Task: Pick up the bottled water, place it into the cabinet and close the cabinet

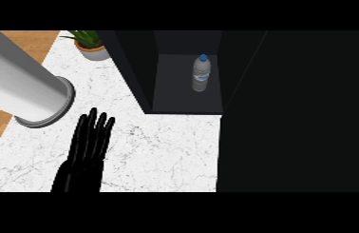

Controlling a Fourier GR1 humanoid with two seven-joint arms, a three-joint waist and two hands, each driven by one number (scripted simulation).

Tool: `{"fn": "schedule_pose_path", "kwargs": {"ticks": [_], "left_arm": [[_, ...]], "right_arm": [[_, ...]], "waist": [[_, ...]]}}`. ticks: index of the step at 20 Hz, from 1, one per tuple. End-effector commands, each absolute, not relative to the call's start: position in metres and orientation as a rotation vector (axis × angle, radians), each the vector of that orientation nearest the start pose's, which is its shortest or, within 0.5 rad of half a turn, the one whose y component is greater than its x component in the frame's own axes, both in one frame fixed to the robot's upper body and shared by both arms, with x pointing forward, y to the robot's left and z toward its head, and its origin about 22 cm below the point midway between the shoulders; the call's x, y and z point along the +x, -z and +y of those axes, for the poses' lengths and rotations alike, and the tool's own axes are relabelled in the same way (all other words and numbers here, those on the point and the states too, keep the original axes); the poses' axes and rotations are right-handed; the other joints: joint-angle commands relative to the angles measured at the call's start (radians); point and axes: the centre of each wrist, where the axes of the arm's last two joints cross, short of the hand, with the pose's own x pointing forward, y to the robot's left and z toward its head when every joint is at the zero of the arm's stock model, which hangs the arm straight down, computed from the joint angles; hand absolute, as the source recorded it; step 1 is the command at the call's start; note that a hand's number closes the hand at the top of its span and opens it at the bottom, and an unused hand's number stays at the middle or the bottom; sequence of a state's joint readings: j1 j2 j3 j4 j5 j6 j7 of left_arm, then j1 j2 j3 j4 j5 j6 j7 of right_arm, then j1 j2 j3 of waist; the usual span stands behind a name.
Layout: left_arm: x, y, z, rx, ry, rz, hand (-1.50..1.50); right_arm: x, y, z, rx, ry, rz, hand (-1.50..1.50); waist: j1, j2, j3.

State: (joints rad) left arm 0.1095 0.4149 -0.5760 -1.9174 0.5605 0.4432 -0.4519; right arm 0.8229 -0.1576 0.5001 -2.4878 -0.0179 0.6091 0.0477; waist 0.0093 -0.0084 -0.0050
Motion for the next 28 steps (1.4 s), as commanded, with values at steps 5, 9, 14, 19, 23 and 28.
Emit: {"fn": "schedule_pose_path", "kwargs": {"ticks": [5, 9, 14, 19, 23, 28], "left_arm": [[0.162, -0.042, 0.212, -0.283, -0.182, -1.907, -1.5], [0.156, -0.04, 0.226, -0.282, -0.176, -1.89, -1.5], [0.155, -0.045, 0.236, -0.262, -0.193, -1.905, -1.5], [0.151, -0.051, 0.243, -0.277, -0.186, -1.901, -1.5], [0.148, -0.053, 0.261, -0.273, -0.176, -1.905, -1.5], [0.146, -0.049, 0.262, -0.311, -0.167, -1.892, -1.5]], "right_arm": [[0.057, -0.16, -0.167, 0.638, -0.678, -1.764, 1.5], [0.071, -0.157, -0.152, 0.657, -0.76, -1.77, 1.5], [0.08, -0.165, -0.139, 0.625, -0.805, -1.789, 1.5], [0.09, -0.168, -0.125, 0.616, -0.835, -1.789, 1.5], [0.099, -0.167, -0.115, 0.596, -0.87, -1.789, 1.5], [0.112, -0.169, -0.109, 0.577, -0.921, -1.8, 1.5]], "waist": [[0.004, -0.002, -0.003], [0.024, -0.002, -0.006], [0.018, -0.005, -0.006], [0.016, -0.004, -0.006], [0.029, -0.006, -0.007], [0.044, 0.002, -0.008]]}}
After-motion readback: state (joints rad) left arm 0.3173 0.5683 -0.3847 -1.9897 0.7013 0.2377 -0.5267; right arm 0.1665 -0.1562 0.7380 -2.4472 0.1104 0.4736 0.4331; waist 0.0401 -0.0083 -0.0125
